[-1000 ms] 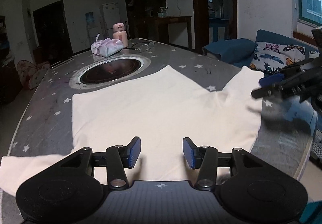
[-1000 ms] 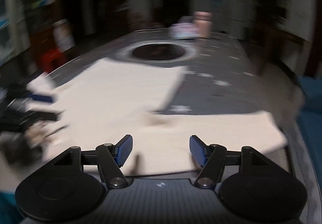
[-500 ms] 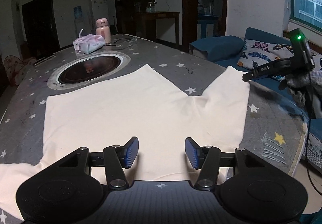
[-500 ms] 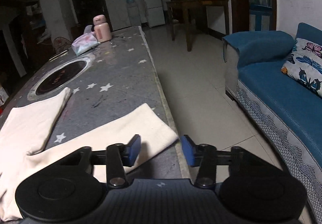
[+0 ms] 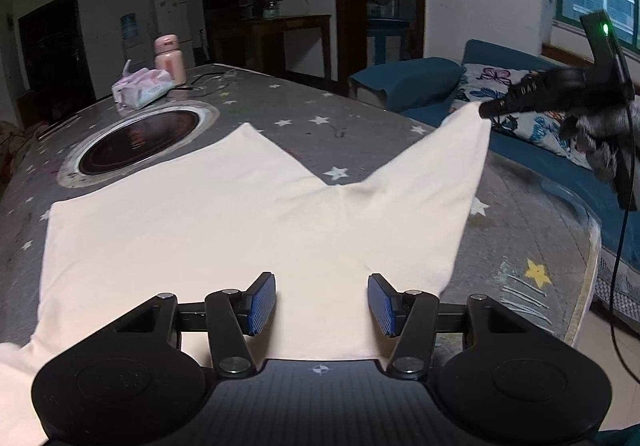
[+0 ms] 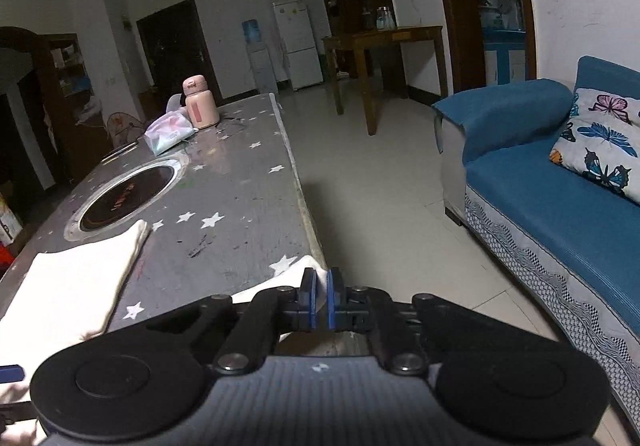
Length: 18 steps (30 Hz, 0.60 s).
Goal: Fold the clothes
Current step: 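Move the right tool to a sleeve cuff and close on it, then lift the sleeve with the right tool, fold it across the body, release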
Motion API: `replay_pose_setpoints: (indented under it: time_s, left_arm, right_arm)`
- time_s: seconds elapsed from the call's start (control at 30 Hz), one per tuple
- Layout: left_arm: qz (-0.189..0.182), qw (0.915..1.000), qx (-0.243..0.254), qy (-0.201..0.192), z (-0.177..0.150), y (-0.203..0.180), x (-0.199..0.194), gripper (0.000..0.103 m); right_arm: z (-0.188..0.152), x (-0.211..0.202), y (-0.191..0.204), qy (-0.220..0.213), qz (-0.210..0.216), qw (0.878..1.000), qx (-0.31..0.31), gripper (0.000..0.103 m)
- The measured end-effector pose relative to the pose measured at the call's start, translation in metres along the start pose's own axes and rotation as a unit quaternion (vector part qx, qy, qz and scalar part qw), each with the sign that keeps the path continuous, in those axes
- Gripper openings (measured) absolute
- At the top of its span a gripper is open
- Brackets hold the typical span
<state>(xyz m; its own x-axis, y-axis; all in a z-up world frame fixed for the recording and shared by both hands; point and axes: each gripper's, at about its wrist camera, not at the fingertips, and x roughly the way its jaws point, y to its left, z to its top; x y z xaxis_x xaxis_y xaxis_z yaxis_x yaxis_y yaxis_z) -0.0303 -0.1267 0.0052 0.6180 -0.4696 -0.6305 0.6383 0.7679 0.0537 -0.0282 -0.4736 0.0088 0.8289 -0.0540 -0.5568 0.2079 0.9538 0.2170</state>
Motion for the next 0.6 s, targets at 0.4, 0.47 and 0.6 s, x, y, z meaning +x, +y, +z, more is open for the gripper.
replay_pose_setpoints:
  time_s: [0.4, 0.47, 0.6]
  left_arm:
    - [0.002, 1.0000, 0.000, 0.004, -0.002, -0.002, 0.003, 0.057]
    - [0.003, 1.0000, 0.001, 0.005, -0.001, -0.003, 0.003, 0.057]
    - [0.002, 1.0000, 0.001, 0.004, 0.000, -0.005, 0.002, 0.057]
  right_arm:
    - [-0.009, 0.010, -0.003, 0.023, -0.010, 1.000, 0.006, 0.008]
    - [-0.013, 0.015, -0.004, 0.030, -0.010, 0.999, 0.010, 0.016]
    - [-0.020, 0.023, -0.009, 0.043, -0.012, 0.999, 0.022, 0.019]
